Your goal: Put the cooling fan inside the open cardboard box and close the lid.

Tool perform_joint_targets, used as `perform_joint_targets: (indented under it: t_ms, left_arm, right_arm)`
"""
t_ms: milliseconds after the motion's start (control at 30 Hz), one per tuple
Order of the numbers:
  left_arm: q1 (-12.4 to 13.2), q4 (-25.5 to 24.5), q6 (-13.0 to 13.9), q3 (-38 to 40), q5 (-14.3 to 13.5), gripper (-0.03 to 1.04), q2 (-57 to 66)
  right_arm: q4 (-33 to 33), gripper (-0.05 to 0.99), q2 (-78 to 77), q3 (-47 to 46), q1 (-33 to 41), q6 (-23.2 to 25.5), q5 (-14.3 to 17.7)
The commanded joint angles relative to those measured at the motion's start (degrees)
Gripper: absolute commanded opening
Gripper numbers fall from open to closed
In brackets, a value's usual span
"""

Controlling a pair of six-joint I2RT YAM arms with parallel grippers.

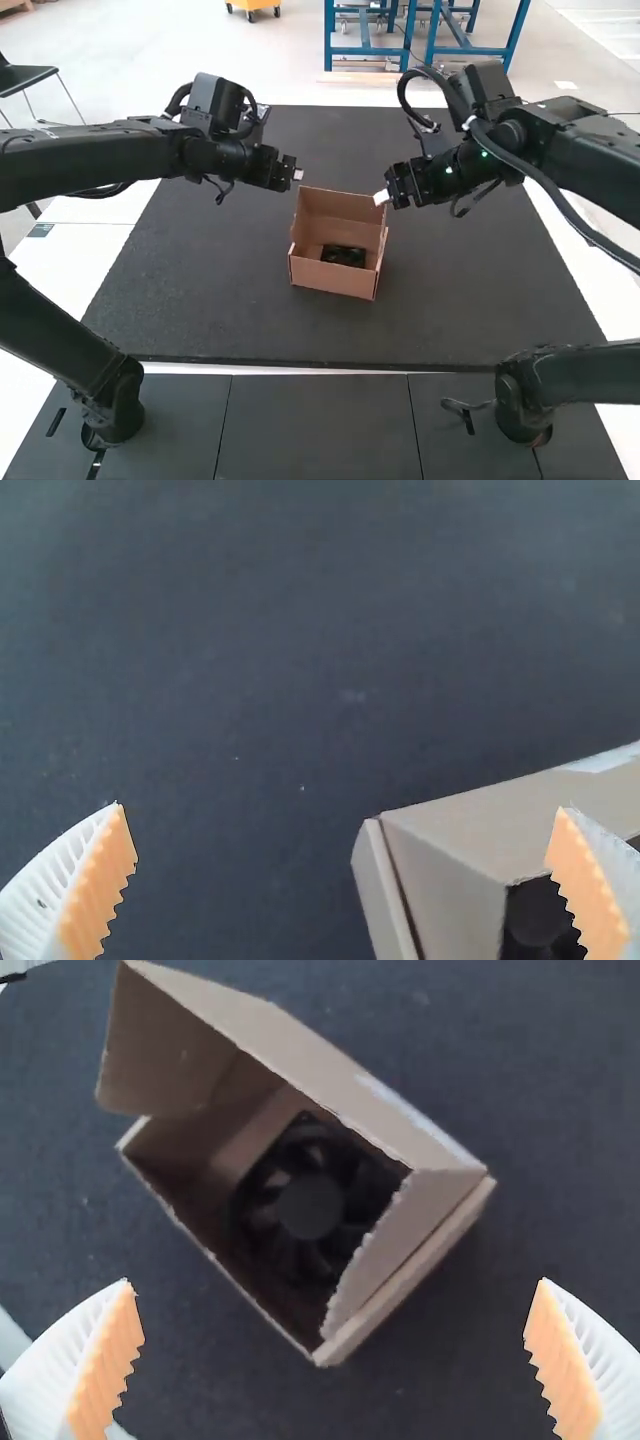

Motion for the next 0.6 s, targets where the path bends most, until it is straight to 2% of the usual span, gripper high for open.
perform_joint_targets:
  t_ms: [0,333,567]
  left_arm:
    - [-1.01,0.46,-0.01,2.75,-0.55,0.97,0.59]
    - [-2.68,1.25,-0.01,3.01,-0.55,0.97,2.08]
    - [-2.94,2.83,-0.01,3.27,-0.55,0.97,4.02]
  right_arm:
    - [0.21,0.86,-3.64,-1.8,0.73,-1.18,3.59]
    - [-5.85,0.88,-10.93,-3.56,0.55,1.64,3.41]
    - [-9.28,0.88,-14.45,-3.3,0.2,2.25,3.06]
